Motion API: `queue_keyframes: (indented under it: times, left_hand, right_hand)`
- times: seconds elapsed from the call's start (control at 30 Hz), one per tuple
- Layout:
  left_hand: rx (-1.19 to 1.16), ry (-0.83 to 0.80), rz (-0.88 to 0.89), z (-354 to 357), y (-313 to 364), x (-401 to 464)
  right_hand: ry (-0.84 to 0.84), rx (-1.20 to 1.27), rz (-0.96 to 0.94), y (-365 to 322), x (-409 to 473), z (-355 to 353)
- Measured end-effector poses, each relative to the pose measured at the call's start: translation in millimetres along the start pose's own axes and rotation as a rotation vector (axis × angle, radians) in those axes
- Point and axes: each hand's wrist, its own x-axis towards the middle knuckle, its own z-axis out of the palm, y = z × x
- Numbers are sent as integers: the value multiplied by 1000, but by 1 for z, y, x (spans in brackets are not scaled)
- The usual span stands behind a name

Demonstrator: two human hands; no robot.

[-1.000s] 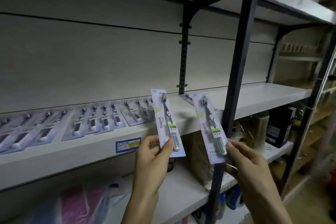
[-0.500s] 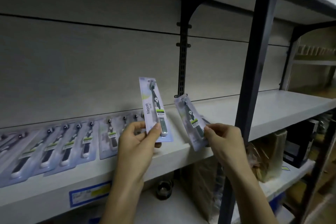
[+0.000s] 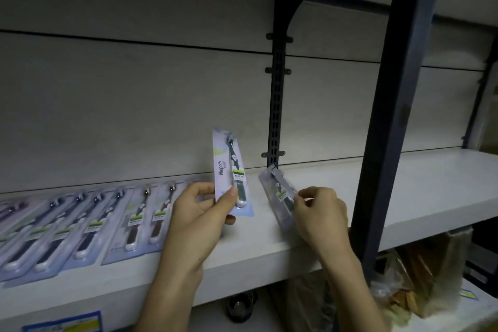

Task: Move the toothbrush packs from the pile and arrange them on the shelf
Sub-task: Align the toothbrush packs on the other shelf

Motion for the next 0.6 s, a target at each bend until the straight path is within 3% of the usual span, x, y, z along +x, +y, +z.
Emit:
queue_keyframes:
  times: [0.33, 0.6]
  left_hand:
    - [63, 36, -43, 26, -5, 3]
    - [143, 9, -54, 25, -12, 6]
  right_hand:
    - [0, -184, -95, 4, 6, -10]
    - [107, -32, -198, 7, 6, -9]
